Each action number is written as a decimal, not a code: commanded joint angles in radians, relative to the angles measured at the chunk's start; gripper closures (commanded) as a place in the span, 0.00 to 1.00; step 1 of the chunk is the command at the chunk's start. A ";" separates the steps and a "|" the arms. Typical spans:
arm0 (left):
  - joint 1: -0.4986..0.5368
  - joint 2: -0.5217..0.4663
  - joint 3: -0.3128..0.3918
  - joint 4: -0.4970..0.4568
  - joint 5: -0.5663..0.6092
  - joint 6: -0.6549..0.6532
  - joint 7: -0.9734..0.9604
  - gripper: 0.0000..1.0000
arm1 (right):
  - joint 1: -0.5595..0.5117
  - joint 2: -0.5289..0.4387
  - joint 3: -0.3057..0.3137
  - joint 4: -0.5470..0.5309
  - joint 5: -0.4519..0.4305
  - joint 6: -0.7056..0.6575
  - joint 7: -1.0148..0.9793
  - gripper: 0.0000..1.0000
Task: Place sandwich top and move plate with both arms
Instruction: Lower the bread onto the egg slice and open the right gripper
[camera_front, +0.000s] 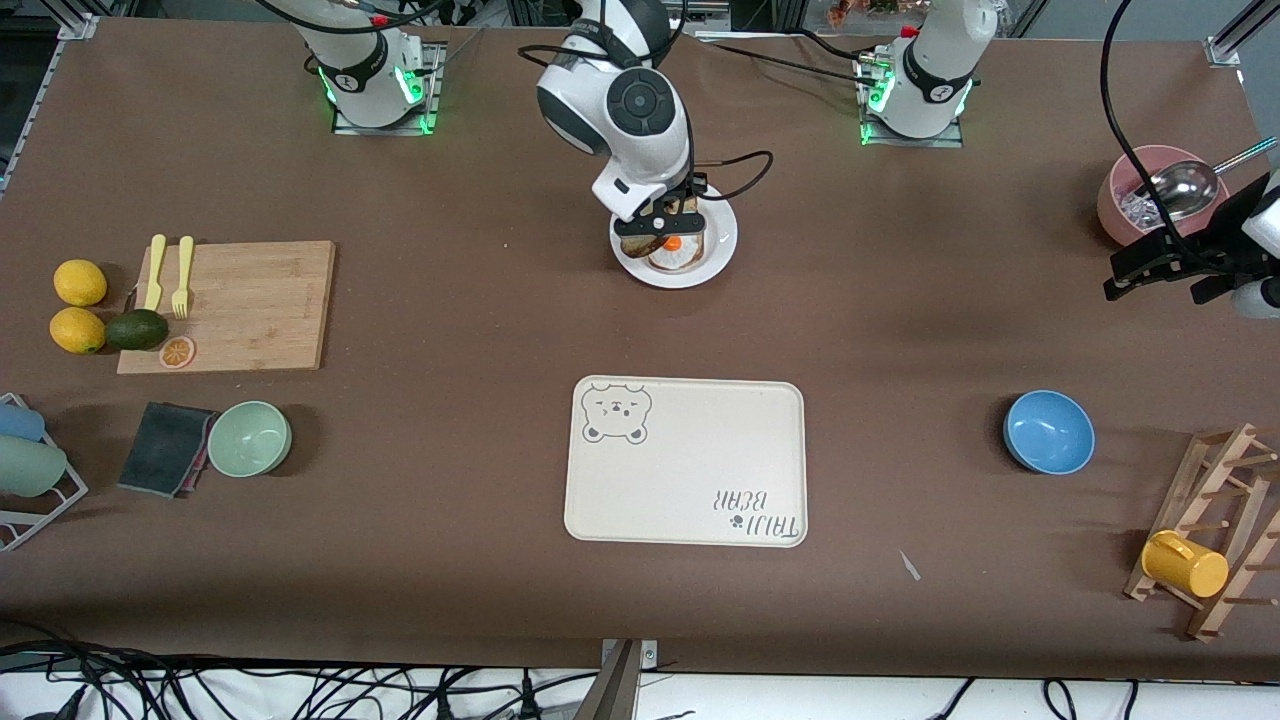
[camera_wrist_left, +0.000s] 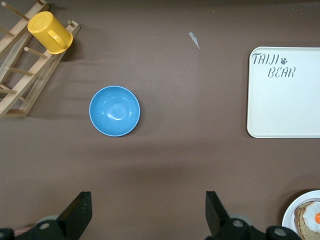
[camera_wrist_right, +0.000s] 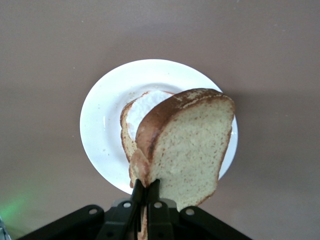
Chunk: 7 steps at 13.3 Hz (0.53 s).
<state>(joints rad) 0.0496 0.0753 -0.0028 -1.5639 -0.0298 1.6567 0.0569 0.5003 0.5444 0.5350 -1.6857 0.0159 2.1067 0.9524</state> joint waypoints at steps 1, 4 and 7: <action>0.004 0.006 0.000 0.012 -0.012 -0.005 -0.005 0.00 | -0.005 0.028 0.017 0.032 0.010 0.004 -0.010 1.00; 0.007 0.018 0.000 0.012 -0.012 -0.005 -0.005 0.00 | 0.007 0.026 0.019 0.032 0.012 0.006 -0.009 1.00; 0.009 0.021 0.001 0.012 -0.012 -0.005 -0.003 0.00 | 0.017 0.031 0.019 0.029 0.012 0.006 -0.012 1.00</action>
<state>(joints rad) 0.0517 0.0891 -0.0009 -1.5651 -0.0298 1.6567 0.0569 0.5058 0.5597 0.5486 -1.6788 0.0159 2.1164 0.9494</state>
